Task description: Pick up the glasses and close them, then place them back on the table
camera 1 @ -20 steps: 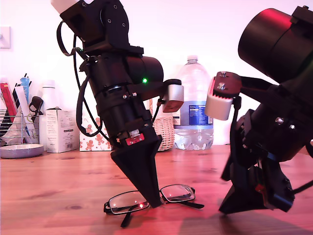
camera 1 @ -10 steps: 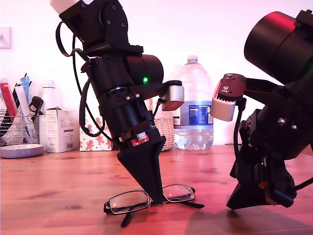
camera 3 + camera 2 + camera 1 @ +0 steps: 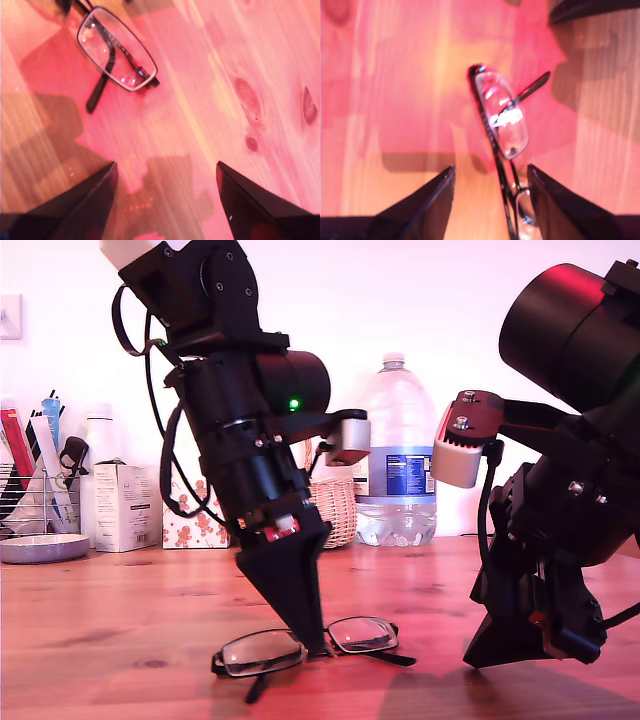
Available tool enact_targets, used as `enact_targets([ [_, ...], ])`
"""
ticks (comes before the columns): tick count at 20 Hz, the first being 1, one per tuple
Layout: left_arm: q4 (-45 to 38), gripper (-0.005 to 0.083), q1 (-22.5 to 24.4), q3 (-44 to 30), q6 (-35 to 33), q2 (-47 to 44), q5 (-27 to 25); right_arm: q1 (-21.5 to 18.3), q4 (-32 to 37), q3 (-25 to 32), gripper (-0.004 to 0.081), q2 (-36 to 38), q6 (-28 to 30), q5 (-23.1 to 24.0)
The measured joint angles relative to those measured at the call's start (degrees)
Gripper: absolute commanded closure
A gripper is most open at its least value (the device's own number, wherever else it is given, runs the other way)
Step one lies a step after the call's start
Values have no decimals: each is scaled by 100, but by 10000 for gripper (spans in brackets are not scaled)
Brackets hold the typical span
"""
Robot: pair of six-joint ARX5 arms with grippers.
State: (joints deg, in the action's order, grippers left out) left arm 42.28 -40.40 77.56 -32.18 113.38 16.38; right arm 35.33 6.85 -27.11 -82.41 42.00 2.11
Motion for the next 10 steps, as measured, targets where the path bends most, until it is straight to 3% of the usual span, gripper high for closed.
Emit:
enact_targets([
  [4,350,362,175,678,33,0,7,0,0,0,206,0,2,0],
  [6,570,408,236,898,74,0,7,0,0,0,206,0,0,0],
  [7,739,482,278,994,76,0,4,2,0,0,206,0,0,0],
  [9,1025,729,350,1161,251,0,4,0,17,0,226,-2,-55,0],
  [10,1198,794,400,1263,358,0,4,0,79,2,268,-13,-170,2],
])
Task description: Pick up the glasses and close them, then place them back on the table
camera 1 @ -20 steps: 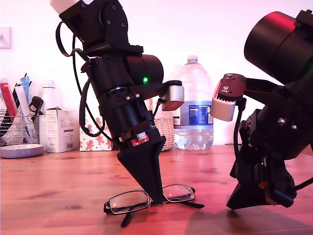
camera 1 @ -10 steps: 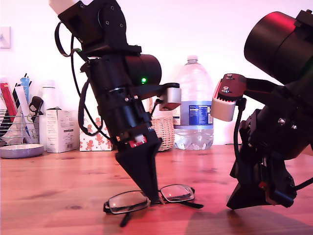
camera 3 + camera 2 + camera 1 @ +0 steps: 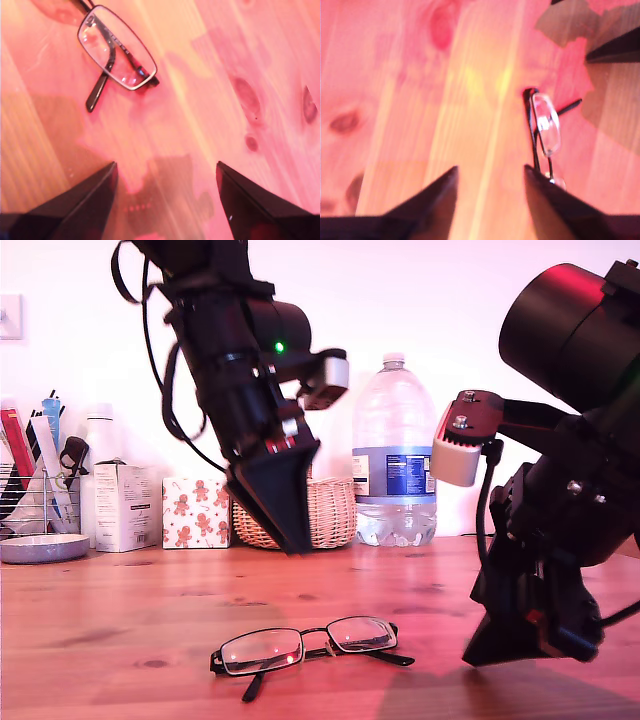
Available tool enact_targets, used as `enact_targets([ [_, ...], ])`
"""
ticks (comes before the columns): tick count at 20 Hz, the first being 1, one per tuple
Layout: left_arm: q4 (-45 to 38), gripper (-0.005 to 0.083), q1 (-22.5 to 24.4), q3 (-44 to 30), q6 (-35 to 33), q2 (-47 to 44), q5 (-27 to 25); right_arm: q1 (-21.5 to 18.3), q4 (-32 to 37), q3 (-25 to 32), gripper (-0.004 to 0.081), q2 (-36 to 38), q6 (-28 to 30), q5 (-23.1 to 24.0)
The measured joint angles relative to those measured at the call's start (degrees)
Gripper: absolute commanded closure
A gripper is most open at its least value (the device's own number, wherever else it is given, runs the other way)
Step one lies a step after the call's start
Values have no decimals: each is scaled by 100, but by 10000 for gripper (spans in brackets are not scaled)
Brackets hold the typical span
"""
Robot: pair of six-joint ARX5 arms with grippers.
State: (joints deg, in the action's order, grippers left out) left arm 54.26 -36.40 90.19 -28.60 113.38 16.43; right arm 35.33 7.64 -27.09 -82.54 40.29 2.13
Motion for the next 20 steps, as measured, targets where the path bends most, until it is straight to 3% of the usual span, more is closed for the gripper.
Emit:
enact_targets([
  [2,120,793,94,179,55,-4,0,0,157,0,389,-7,-197,0],
  [6,9,793,304,199,468,-214,-77,0,221,0,788,-11,-555,4],
  [9,-188,793,448,199,643,-686,-201,0,199,-7,778,-11,-890,15],
  [13,-461,793,621,199,870,-1460,-400,0,22,-186,778,-7,-1969,520],
  [16,-570,793,702,201,962,-1722,-413,-9,-59,-282,778,15,-2649,575],
  [20,-905,793,815,153,1161,-1849,-560,-553,-72,-282,778,24,-3759,-315],
])
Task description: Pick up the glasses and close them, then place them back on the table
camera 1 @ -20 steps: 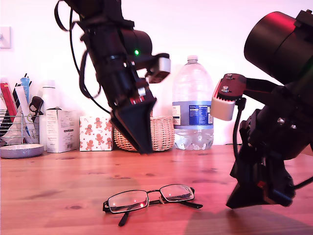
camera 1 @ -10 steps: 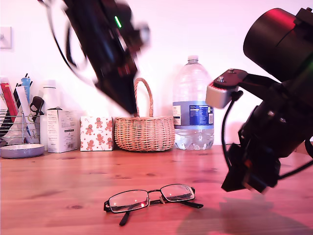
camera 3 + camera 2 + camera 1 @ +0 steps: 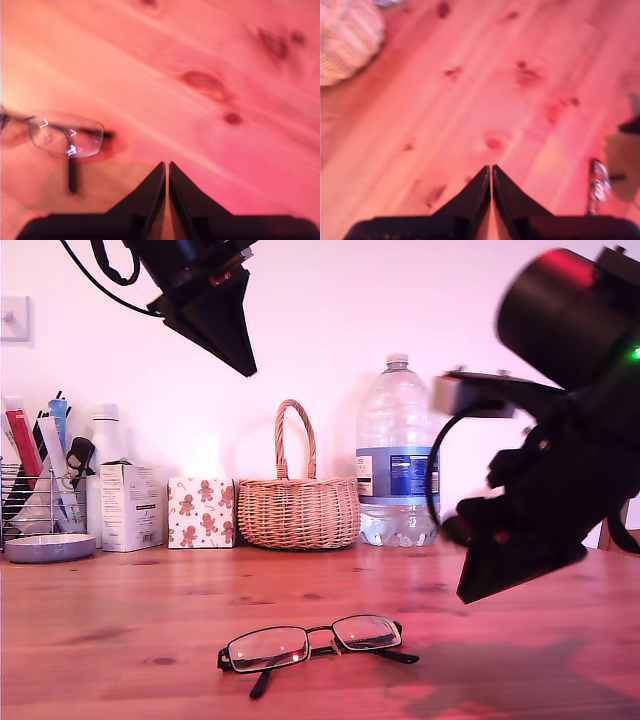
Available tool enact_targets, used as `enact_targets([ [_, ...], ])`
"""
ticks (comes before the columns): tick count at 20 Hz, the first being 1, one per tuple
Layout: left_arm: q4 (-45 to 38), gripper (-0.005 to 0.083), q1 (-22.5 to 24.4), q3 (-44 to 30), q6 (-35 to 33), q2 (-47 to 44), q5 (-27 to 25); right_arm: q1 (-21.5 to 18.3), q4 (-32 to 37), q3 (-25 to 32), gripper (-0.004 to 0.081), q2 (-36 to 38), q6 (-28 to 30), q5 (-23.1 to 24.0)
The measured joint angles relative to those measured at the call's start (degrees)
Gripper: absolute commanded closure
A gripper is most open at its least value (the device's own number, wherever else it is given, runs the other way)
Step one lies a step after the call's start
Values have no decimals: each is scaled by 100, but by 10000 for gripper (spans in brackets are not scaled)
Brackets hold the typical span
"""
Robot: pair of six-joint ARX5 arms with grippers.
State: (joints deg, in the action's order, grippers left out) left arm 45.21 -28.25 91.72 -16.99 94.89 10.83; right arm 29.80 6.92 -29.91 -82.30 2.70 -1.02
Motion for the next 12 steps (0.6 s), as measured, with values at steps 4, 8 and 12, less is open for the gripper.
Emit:
enact_targets([
  [4,-874,793,79,-824,195,-636,-363,-1014,166,0,778,48,-378,-448],
  [8,-2173,793,210,-2173,509,-1335,-713,-1814,398,0,778,496,-398,-612],
  [12,-3226,793,564,-3720,658,-1910,-800,-2568,459,0,778,1152,-367,-787],
])
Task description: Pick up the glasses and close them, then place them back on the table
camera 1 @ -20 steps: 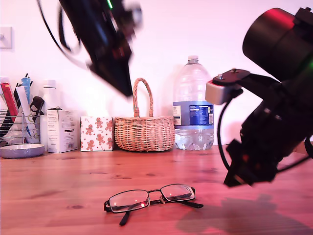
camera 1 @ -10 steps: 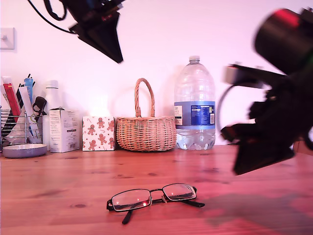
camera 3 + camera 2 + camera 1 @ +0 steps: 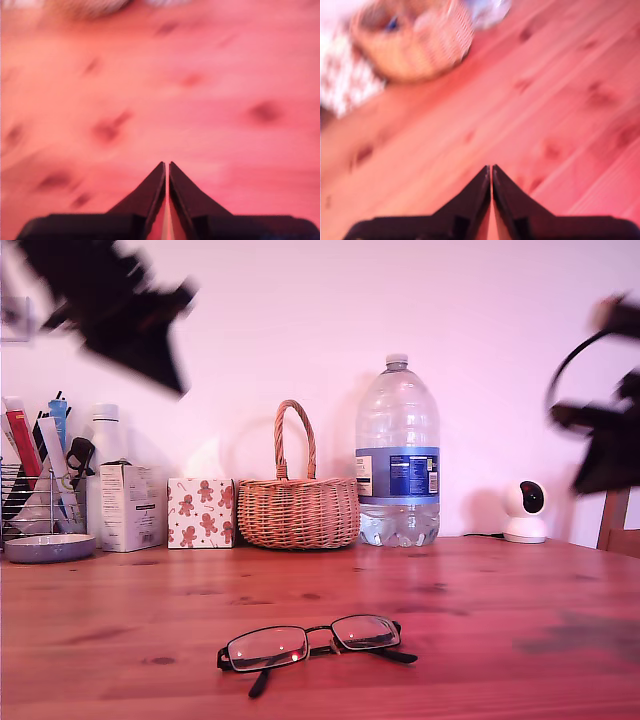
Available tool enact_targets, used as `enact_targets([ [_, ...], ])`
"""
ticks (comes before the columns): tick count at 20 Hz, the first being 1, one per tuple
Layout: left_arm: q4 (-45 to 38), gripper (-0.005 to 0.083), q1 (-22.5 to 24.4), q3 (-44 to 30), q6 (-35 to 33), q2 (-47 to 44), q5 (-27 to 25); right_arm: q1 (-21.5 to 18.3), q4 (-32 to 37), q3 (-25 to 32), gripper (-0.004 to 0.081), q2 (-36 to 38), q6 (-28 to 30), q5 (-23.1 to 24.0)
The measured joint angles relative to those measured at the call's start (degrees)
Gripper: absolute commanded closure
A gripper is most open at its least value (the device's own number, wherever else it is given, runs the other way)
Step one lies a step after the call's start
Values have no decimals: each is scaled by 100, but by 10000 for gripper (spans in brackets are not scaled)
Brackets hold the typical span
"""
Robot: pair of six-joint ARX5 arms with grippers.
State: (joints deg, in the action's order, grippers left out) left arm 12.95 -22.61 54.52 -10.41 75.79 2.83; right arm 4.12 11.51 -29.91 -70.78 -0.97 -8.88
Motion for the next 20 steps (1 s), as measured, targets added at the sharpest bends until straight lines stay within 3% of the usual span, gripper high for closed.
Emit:
enact_targets([
  [3,-820,793,356,-1049,168,-612,11,-297,-4,0,778,509,87,-87],
  [9,-2061,793,776,-2533,387,-2549,114,-291,-175,-2,778,2100,387,-105],
  [14,-2111,793,1043,-3467,496,-3842,111,-291,-691,79,778,3045,601,-107],
  [20,-2057,793,1082,-4151,997,-5053,114,-291,-1438,907,778,4538,551,-273],
])
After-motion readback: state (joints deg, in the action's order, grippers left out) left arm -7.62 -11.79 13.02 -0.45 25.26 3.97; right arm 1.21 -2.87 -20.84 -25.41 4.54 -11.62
